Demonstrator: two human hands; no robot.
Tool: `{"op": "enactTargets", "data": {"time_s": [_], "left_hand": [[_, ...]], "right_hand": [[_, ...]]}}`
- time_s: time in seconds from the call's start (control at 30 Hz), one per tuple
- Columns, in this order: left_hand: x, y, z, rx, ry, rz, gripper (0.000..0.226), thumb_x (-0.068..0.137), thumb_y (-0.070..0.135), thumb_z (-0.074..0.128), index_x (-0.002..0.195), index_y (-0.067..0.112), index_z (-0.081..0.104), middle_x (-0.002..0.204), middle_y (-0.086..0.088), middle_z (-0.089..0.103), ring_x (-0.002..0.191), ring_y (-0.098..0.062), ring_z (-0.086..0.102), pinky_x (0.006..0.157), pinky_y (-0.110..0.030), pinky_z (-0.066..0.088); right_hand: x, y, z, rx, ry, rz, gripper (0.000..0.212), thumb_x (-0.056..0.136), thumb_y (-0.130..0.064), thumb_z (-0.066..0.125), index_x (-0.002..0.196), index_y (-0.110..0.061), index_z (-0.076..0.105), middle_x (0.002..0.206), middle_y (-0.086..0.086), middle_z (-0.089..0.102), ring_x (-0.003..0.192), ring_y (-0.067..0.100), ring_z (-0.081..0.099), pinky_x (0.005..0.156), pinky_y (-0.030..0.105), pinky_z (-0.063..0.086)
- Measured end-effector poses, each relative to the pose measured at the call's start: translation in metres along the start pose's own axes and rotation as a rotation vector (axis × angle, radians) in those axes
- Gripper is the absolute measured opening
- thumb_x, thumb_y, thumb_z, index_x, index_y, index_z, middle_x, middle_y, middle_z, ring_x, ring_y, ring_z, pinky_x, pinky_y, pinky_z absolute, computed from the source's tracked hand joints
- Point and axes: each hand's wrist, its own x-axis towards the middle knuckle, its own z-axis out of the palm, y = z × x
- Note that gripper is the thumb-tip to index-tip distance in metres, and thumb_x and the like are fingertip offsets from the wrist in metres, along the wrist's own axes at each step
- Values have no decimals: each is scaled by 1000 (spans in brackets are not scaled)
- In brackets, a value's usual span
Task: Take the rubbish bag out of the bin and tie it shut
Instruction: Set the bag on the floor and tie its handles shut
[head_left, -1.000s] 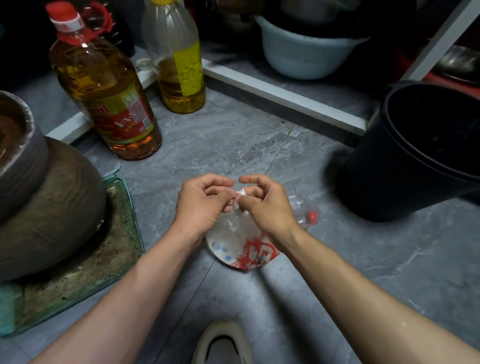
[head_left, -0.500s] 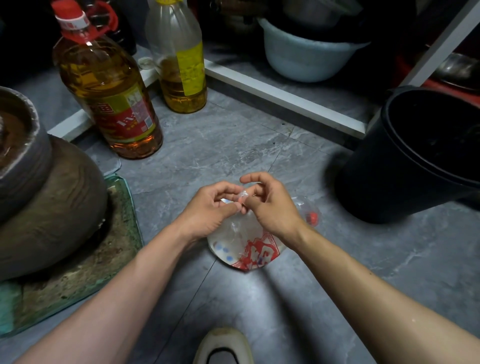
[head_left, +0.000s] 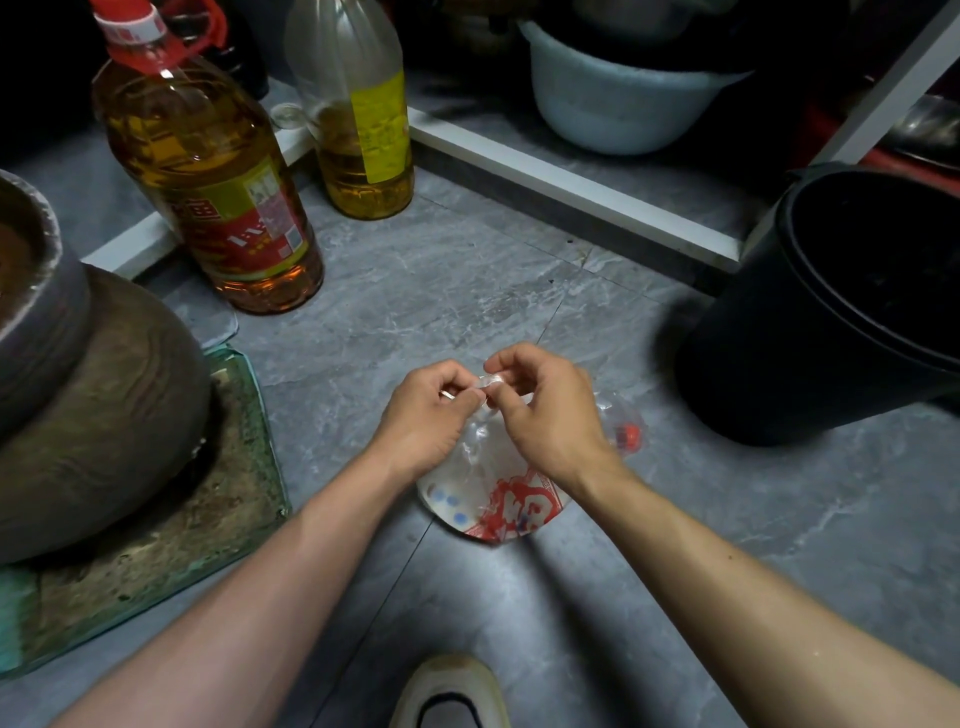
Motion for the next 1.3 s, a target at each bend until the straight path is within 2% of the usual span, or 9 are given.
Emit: {"op": "enactTargets", "data": {"time_s": [0.17, 0.27, 0.4, 0.5, 0.6, 0.7, 0.87, 0.97, 1.3], "left_hand": [[1, -3, 2, 218, 86, 59, 13, 89, 25, 64, 77, 21, 65, 58, 13, 57, 52, 2, 52, 57, -16, 40], [-1, -3, 2, 256, 111, 104, 12, 90, 22, 62, 79, 20, 65, 55, 12, 55, 50, 2, 50, 52, -16, 36], [-2, -3, 6, 120, 80, 103, 12, 92, 21, 61, 81, 19, 64, 57, 8, 59, 52, -4, 50, 53, -27, 43], [-6, -3, 8, -71, 62, 55, 10, 92, 19, 62, 85, 13, 66, 63, -5, 64, 57, -15, 54, 54, -33, 45], [-8, -7, 7, -268, 41, -26, 10, 95, 12, 58, 91, 8, 66, 57, 4, 59, 50, -8, 50, 50, -22, 43], [-6, -6, 6, -408, 50, -99, 11, 96, 10, 55, 90, 9, 64, 52, 6, 53, 46, -5, 42, 45, -19, 34], [-3, -7, 7, -336, 71, -130, 11, 96, 13, 57, 86, 12, 63, 53, 3, 50, 48, -8, 41, 46, -20, 34], [-3, -5, 8, -407, 63, -111, 10, 95, 12, 58, 87, 11, 63, 57, -2, 49, 49, -9, 40, 48, -23, 32], [-7, 19, 13, -697, -107, -53, 11, 97, 6, 50, 90, 9, 57, 74, -1, 63, 46, -6, 35, 43, -20, 26]], "right_hand": [[4, 6, 1, -14, -45, 24, 6, 88, -17, 66, 85, -20, 70, 65, -8, 64, 60, 3, 58, 60, 13, 44], [4, 13, 0, -37, -124, 37, 4, 85, -17, 69, 86, -21, 71, 63, -11, 60, 57, 1, 54, 59, 12, 41], [4, 18, 4, -77, -135, 119, 25, 82, -22, 73, 65, -16, 56, 56, -8, 52, 51, 6, 44, 56, 27, 41], [7, 20, 6, -101, -150, 175, 23, 87, -26, 68, 71, -11, 61, 68, 3, 66, 59, 15, 56, 63, 37, 51], [6, 18, 8, 56, -125, 218, 17, 91, -20, 65, 77, -10, 67, 79, 8, 70, 60, 14, 56, 64, 33, 51], [2, 11, 9, 441, -127, 325, 15, 94, -11, 63, 80, -6, 68, 68, 7, 61, 49, 11, 47, 45, 20, 39], [-1, 10, 10, 694, -158, 379, 17, 96, -8, 57, 81, -12, 64, 68, 4, 55, 45, 8, 39, 41, 20, 24], [0, 9, 9, 769, -152, 404, 19, 97, -9, 56, 81, -14, 63, 79, 5, 59, 45, 8, 38, 45, 24, 22], [1, 1, -11, 729, -127, 257, 11, 97, -8, 58, 90, -9, 66, 70, -2, 66, 45, 9, 39, 39, 18, 26]]}}
